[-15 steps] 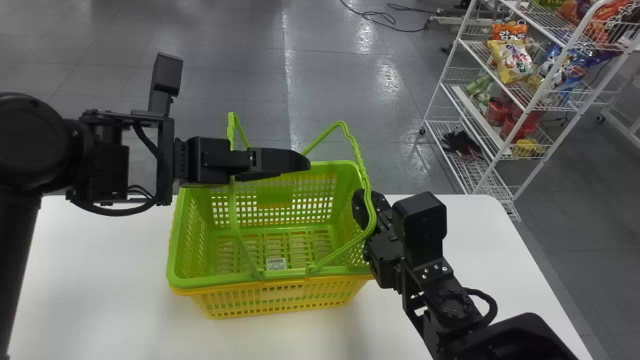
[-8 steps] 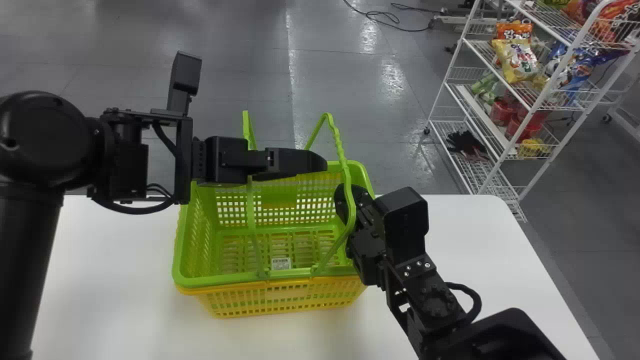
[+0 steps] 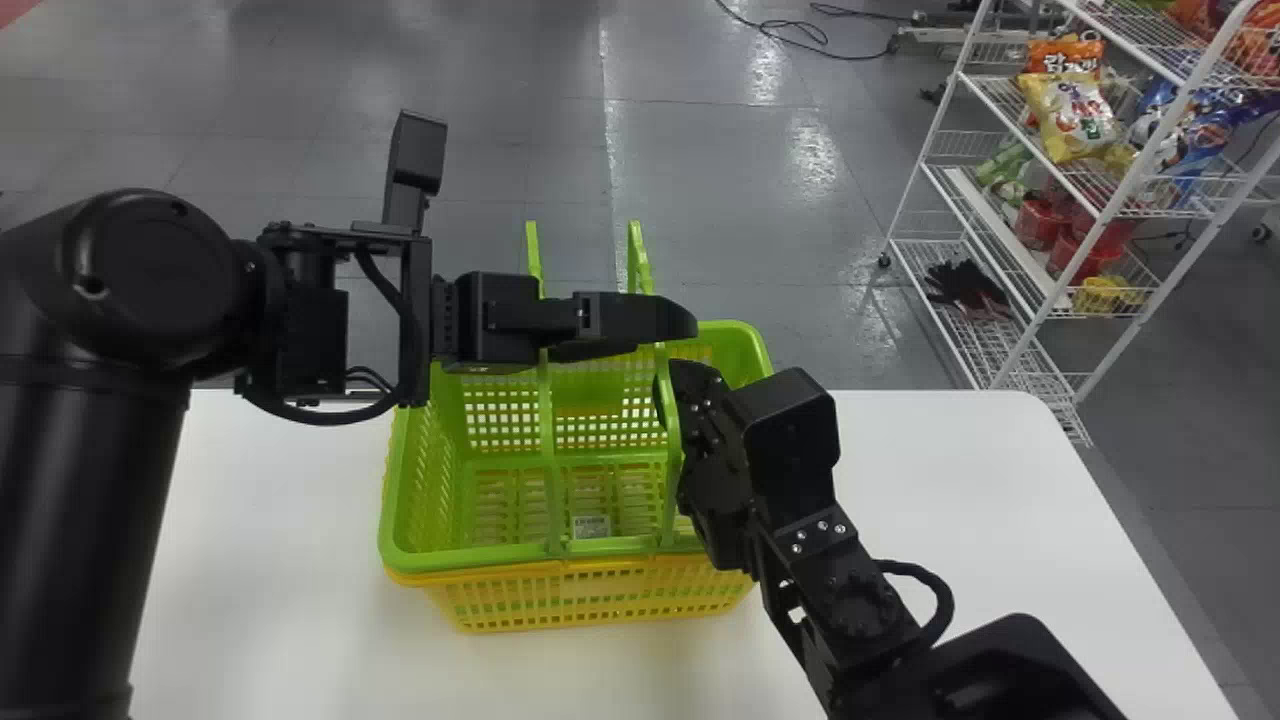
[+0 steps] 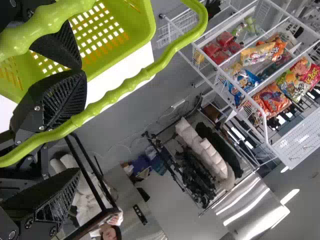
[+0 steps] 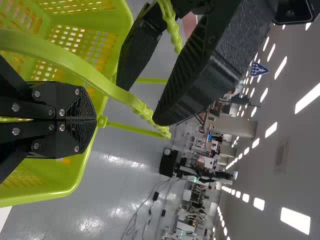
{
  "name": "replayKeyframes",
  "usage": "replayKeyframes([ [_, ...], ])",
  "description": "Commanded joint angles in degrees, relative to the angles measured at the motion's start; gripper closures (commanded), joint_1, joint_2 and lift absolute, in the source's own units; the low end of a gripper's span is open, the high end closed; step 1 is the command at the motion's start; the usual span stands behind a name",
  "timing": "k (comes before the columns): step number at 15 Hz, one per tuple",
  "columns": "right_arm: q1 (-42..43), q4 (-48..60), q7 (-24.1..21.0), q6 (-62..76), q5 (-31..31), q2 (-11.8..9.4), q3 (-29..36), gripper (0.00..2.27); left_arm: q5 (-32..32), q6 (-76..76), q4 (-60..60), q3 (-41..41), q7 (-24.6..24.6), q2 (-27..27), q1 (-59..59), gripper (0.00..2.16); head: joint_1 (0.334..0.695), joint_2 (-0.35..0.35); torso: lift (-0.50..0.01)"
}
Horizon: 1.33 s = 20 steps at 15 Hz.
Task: Grasp handle with right gripper to insert into left gripper then lift and swing left to center
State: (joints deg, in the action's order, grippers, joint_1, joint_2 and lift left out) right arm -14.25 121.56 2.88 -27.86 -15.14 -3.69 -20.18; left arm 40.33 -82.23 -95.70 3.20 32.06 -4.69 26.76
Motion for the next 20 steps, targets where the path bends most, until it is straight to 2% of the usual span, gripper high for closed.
replayKeyframes([
  [1, -0.2, 0.1, -0.1, -0.2, -0.3, 0.0, -0.4, 2.10, 0.5, 0.0, 1.0, 0.0, -0.1, 0.9, 0.7, 0.08, 0.695, -0.087, -0.093],
  [8, -1.3, 0.9, -0.1, -0.6, -1.2, -0.1, -0.4, 2.10, 0.8, 1.6, 2.8, -0.2, -0.2, 1.8, 1.4, 0.08, 0.695, -0.099, -0.093],
  [10, -3.4, 2.8, -0.8, 0.8, -0.2, -0.4, 2.6, 2.10, 1.9, 1.6, 3.7, -0.7, 0.1, 1.7, 1.4, 0.08, 0.695, -0.101, -0.093],
  [14, -9.7, 6.8, -0.8, 4.7, 1.8, -0.9, 8.2, 2.08, 5.5, 2.1, 7.7, -1.5, 0.4, 1.7, 2.2, 0.08, 0.695, -0.148, -0.093],
  [19, -19.8, 9.4, -0.6, 17.5, 6.3, -0.9, 16.8, 1.80, 7.5, 2.1, 13.8, -2.2, -0.1, 1.5, 5.0, 0.07, 0.695, -0.218, -0.093],
  [20, -21.0, 8.8, -0.4, 19.3, 6.5, -0.8, 17.5, 1.58, 7.8, 1.9, 15.5, -2.3, -0.1, 1.3, 6.0, 0.07, 0.695, -0.240, -0.093],
])
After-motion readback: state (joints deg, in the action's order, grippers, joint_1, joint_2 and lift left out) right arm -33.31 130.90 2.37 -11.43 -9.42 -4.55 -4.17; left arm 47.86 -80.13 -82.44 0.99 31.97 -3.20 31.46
